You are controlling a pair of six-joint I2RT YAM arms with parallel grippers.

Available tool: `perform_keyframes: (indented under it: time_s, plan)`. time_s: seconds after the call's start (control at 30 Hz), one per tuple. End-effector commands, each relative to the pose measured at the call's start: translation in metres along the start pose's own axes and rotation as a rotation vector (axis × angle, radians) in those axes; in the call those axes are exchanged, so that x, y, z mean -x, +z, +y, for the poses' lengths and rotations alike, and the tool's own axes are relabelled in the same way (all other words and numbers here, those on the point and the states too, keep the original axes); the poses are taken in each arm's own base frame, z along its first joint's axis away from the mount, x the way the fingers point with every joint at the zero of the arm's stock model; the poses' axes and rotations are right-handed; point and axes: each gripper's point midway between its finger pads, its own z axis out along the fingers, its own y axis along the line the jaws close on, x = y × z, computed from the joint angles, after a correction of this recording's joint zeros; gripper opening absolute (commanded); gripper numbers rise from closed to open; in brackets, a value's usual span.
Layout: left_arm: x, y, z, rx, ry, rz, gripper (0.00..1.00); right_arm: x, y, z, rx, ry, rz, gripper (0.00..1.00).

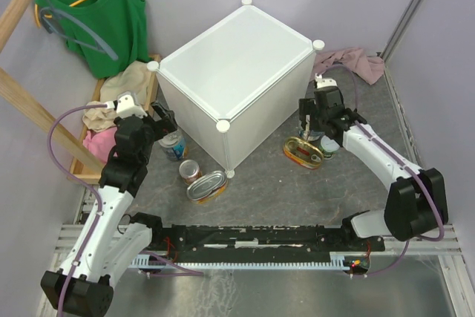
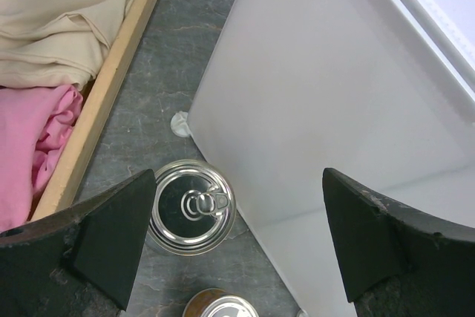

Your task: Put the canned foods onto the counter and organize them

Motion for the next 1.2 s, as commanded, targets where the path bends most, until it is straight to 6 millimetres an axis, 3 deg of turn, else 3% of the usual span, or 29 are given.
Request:
perform_keyframes:
  time_s: [0.0, 0.2, 0.43, 0.83, 1.17]
  plan:
    - [0.021, -0.006, -0.004, -0.004, -0.058, -0.065, 0.99, 0.082, -0.044, 0.001, 0.024, 0.051, -0.262, 0.22]
    - [0.023, -0.007, -0.005, -0.008, -0.064, -0.071, 0.99, 0.1, -0.071, -0.003, 0.032, 0.061, -0.317, 0.21]
    - [0.021, -0.008, -0.004, -0.011, -0.072, -0.07, 0.98, 0.133, -0.117, -0.007, 0.062, 0.077, -0.42, 0.18]
    - [0.02, -0.01, -0.002, -0.005, -0.078, -0.075, 0.98, 0.174, -0.181, -0.008, 0.126, 0.09, -0.562, 0.17]
    - [0.019, -0.01, -0.001, -0.005, -0.085, -0.079, 0.97, 0.208, -0.219, -0.004, 0.179, 0.105, -0.673, 0.16]
